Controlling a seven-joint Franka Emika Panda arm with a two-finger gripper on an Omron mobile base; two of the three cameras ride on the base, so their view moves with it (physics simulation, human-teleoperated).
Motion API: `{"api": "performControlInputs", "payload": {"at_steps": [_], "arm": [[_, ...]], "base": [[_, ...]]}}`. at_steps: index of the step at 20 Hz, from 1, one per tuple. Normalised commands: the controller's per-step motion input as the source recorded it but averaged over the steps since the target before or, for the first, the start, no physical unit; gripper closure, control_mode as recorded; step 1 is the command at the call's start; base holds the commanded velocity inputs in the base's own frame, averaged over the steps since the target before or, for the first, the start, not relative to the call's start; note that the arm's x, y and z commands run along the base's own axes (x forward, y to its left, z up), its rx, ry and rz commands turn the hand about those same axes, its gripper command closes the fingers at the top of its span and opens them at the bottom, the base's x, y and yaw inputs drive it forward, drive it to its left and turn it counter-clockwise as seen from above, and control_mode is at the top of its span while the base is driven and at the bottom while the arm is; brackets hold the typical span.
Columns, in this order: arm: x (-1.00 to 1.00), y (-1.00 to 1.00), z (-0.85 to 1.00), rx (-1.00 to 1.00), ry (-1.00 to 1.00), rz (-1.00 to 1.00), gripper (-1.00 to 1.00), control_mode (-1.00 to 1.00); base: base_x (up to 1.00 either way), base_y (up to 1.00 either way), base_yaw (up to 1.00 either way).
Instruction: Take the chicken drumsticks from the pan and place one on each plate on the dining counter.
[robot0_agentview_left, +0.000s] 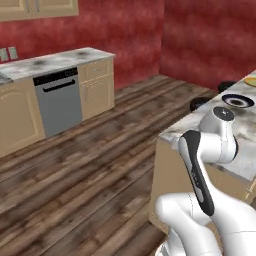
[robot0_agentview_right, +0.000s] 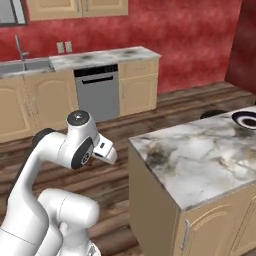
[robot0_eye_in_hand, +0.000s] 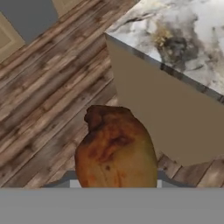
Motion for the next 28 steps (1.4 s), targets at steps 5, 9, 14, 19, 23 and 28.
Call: {"api": "performControlInputs", "payload": {"at_steps": [5,9,14,19,23,28], "arm": [[0.0,0.0,0.0,0.0,0.0,0.0,1.0,1.0],[0.0,0.0,0.0,0.0,0.0,0.0,1.0,1.0],[0.0,0.0,0.0,0.0,0.0,0.0,1.0,1.0],[0.0,0.0,0.0,0.0,0.0,0.0,1.0,1.0],[0.0,0.0,0.0,0.0,0.0,0.0,1.0,1.0],[0.0,0.0,0.0,0.0,0.0,0.0,1.0,1.0]], "base": [[0.62,0.78,-0.41],[0.63,0.78,-0.42],[0.64,0.77,-0.42],[0.65,0.74,-0.45],[0.73,0.61,-0.57],[0.79,0.52,-0.65]]}}
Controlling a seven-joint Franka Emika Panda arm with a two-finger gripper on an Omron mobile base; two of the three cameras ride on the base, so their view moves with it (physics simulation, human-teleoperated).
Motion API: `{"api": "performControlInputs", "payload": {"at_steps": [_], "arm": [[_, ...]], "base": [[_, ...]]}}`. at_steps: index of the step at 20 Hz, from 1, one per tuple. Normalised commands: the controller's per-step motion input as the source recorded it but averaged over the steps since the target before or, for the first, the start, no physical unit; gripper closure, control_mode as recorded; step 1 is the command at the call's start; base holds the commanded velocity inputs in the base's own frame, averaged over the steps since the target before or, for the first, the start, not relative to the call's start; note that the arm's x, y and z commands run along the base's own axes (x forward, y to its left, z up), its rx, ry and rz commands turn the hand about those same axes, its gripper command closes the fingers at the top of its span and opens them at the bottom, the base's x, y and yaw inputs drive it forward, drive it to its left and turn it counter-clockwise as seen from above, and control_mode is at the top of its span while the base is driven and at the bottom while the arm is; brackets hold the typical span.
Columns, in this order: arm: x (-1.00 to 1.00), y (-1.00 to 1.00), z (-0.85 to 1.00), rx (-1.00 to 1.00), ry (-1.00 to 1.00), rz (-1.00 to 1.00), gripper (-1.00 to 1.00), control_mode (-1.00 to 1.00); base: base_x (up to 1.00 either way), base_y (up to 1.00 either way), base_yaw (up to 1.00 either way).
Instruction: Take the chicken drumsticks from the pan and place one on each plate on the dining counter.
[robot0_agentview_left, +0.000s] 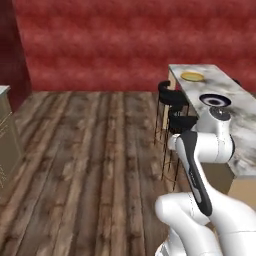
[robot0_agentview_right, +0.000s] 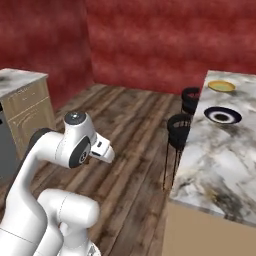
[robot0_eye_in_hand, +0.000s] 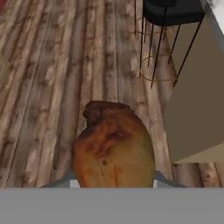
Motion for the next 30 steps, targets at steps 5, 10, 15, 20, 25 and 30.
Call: {"api": "performControlInputs", "payload": {"at_steps": [5,10,15,20,25,30], "arm": [[0.0,0.0,0.0,0.0,0.0,0.0,1.0,1.0],[0.0,0.0,0.0,0.0,0.0,0.0,1.0,1.0],[0.0,0.0,0.0,0.0,0.0,0.0,1.0,1.0],[0.0,0.0,0.0,0.0,0.0,0.0,1.0,1.0],[0.0,0.0,0.0,0.0,0.0,0.0,1.0,1.0],[0.0,0.0,0.0,0.0,0.0,0.0,1.0,1.0]], "base": [[0.79,0.52,-0.65],[0.79,0.52,-0.65],[0.77,0.58,-0.6],[0.68,0.57,-0.67],[0.62,0.59,-0.67],[0.4,0.73,-0.56]]}}
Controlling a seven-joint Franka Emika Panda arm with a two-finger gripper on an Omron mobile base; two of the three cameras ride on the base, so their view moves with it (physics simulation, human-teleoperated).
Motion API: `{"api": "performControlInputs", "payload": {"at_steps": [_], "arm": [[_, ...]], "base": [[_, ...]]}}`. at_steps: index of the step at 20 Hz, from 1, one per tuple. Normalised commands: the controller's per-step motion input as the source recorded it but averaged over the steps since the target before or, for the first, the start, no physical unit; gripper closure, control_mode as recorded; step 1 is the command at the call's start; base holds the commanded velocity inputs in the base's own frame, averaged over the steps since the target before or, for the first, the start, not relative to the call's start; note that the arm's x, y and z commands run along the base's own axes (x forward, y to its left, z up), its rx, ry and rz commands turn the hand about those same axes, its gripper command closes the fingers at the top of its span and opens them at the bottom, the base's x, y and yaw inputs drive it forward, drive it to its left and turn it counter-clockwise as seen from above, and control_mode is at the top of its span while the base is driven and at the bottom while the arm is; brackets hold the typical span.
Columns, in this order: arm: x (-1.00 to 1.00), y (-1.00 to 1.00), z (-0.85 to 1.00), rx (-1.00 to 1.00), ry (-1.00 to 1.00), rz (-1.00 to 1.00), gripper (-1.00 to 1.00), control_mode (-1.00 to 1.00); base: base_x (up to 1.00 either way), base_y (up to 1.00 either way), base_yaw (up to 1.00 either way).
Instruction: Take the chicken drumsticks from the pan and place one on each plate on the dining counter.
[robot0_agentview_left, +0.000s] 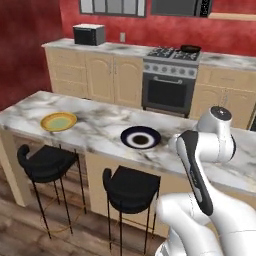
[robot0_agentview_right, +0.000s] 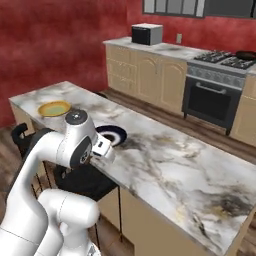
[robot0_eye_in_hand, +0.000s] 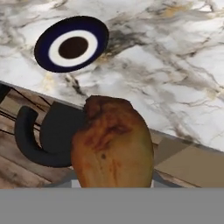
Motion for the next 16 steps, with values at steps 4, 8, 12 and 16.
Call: {"api": "performControlInputs", "payload": {"at_steps": [4,8,12,16], "arm": [[0.0,0.0,0.0,0.0,0.0,0.0,1.0,1.0],[0.0,0.0,0.0,0.0,0.0,0.0,1.0,1.0],[0.0,0.0,0.0,0.0,0.0,0.0,1.0,1.0],[0.0,0.0,0.0,0.0,0.0,0.0,1.0,1.0]], "base": [[0.25,0.75,-0.57],[0.49,0.71,-0.55],[0.46,0.67,-0.39],[0.06,0.16,-0.04]]}}
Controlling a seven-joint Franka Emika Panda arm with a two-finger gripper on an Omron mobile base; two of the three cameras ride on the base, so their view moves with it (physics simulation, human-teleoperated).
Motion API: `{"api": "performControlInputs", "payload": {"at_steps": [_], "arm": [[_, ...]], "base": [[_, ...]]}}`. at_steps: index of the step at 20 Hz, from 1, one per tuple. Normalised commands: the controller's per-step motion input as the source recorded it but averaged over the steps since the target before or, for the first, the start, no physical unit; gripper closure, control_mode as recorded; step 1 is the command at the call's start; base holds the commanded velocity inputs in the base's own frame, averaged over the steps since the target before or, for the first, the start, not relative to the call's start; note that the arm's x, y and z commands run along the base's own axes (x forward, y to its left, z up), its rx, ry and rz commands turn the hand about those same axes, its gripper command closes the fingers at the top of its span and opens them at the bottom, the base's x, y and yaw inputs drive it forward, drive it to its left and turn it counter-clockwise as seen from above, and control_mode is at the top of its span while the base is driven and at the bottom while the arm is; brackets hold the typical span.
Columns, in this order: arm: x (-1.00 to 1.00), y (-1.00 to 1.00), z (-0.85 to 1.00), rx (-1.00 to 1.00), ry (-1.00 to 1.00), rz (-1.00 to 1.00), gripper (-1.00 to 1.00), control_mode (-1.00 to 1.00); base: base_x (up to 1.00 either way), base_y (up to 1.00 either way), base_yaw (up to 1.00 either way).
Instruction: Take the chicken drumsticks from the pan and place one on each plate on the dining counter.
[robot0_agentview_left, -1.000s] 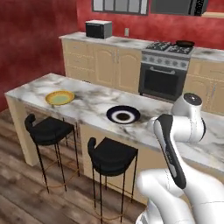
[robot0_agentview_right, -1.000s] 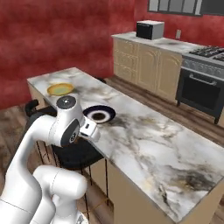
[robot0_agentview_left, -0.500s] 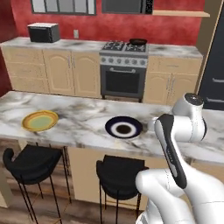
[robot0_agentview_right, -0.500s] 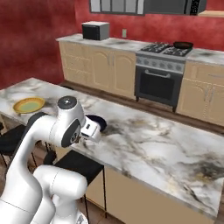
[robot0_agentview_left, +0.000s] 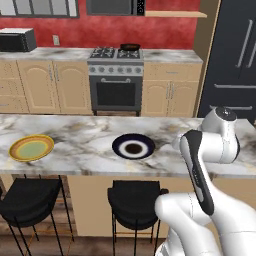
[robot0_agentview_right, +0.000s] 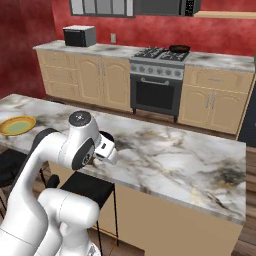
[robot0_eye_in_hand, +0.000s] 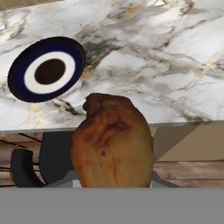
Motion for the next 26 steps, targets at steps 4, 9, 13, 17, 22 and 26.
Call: {"api": "performControlInputs", "payload": {"at_steps": [4,9,13,17,22,26], "arm": [[0.0,0.0,0.0,0.0,0.0,0.0,1.0,1.0],[0.0,0.0,0.0,0.0,0.0,0.0,1.0,1.0],[0.0,0.0,0.0,0.0,0.0,0.0,1.0,1.0],[0.0,0.0,0.0,0.0,0.0,0.0,1.0,1.0],[0.06,0.04,0.0,0.0,0.0,0.02,1.0,-1.0],[0.44,0.32,0.0,-0.02,0.01,0.14,1.0,-1.0]], "base": [[0.0,0.0,0.0],[0.0,0.0,0.0],[0.0,0.0,0.0],[0.0,0.0,0.0],[0.03,0.05,0.01],[0.0,0.0,0.0]]}}
